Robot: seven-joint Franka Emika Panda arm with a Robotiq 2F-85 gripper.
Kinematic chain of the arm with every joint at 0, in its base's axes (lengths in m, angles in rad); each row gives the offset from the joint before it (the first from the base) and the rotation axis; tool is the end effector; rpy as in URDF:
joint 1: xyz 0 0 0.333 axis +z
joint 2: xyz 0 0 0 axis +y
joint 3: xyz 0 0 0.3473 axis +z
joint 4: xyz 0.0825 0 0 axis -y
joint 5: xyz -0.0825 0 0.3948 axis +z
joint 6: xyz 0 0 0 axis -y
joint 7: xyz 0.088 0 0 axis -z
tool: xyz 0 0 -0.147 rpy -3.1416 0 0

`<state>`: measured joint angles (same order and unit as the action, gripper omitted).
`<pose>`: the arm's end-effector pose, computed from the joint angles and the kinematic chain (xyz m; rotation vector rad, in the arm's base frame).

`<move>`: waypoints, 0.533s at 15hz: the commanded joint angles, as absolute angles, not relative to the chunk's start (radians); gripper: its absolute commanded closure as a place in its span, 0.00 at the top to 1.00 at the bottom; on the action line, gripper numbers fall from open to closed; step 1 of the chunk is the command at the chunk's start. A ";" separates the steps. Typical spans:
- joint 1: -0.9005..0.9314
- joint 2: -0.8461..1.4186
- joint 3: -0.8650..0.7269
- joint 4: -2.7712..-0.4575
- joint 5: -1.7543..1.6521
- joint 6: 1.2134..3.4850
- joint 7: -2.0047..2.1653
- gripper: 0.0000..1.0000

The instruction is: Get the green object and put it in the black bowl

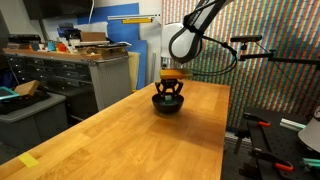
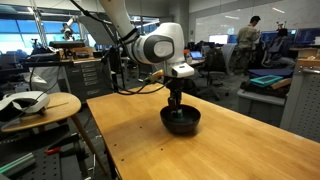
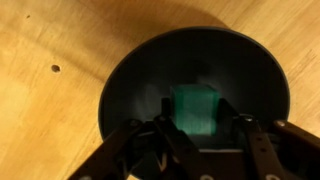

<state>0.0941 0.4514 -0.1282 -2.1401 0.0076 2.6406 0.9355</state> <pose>0.5977 -0.0216 0.1758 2.7626 -1.4418 0.1092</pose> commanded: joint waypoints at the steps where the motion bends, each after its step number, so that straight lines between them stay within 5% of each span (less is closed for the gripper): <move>1: 0.096 0.462 -0.133 -2.131 0.016 2.664 0.911 0.81; 4: 0.102 0.434 -0.133 -2.146 0.013 2.676 0.905 1.00; 8: 0.107 0.348 -0.116 -2.178 0.009 2.661 0.855 1.00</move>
<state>0.0988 0.4362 -0.1232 -2.1394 0.0076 2.6644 0.9057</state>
